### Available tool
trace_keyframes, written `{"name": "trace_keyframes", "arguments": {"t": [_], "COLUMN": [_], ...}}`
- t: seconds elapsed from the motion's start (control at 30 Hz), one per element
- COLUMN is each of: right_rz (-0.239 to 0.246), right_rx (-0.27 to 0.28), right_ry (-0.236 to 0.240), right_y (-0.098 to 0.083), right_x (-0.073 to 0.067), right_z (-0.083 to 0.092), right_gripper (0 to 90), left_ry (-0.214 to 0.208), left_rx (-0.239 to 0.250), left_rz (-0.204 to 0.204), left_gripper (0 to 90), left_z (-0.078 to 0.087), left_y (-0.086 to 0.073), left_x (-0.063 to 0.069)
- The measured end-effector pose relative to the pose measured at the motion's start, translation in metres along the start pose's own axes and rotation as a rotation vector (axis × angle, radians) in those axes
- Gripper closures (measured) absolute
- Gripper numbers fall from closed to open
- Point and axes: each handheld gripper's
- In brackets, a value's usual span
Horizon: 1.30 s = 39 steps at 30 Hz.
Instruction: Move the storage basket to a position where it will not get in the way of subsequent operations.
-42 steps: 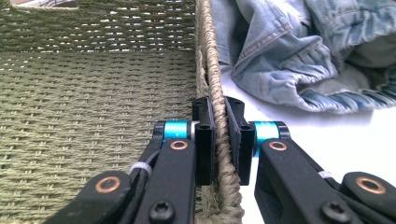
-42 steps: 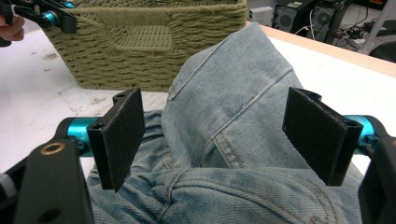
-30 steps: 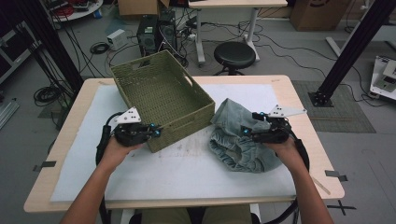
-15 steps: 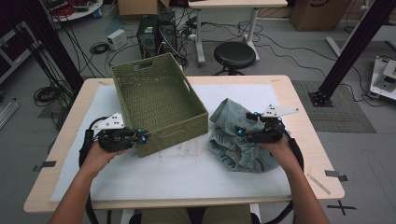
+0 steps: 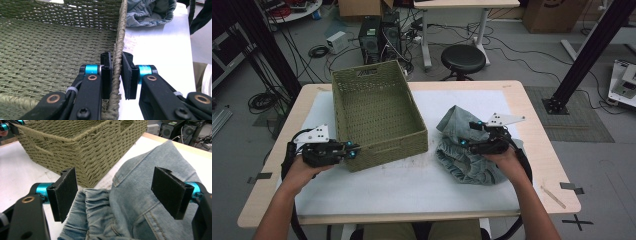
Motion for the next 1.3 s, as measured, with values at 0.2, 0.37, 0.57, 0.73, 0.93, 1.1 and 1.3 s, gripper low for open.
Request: {"name": "trace_keyframes", "arguments": {"t": [0.2,0.37,0.57,0.73,0.93,1.1,1.3], "right_rz": [0.012,0.038,0.081,0.091,0.106,0.112,0.104], "right_rx": [-0.002,-0.015,-0.038,-0.037,-0.067,-0.082,-0.075], "right_ry": [0.024,0.061,0.102,0.159,0.207,0.212,0.220], "right_y": [0.005,0.012,0.020,0.028,0.037,0.036,0.034], "right_x": [-0.009,-0.021,-0.034,-0.043,-0.056,-0.063,-0.064], "right_z": [-0.006,-0.017,-0.033,-0.046,-0.070,-0.085,-0.084], "right_gripper": [21.6,21.6,21.6,21.6,21.6,19.2,19.2], "left_ry": [0.029,0.135,0.265,0.354,0.437,0.437,0.427], "left_rx": [0.090,0.184,0.223,0.242,0.223,0.197,0.162], "left_rz": [0.084,0.195,0.251,0.276,0.305,0.330,0.340], "left_gripper": [67.6,43.9,31.7,24.9,24.7,24.7,24.8], "left_z": [0.007,0.023,0.032,0.035,0.034,0.031,0.021], "left_y": [-0.003,-0.004,-0.007,-0.007,-0.008,-0.010,-0.010], "left_x": [-0.001,-0.009,-0.014,-0.018,-0.024,-0.028,-0.032]}}
Point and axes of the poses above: each handheld gripper's, and its own axes: z roughly backward along the jaws, y roughly out of its top, x roughly to its right, and after that the axes turned 1 degree about z, right-handed
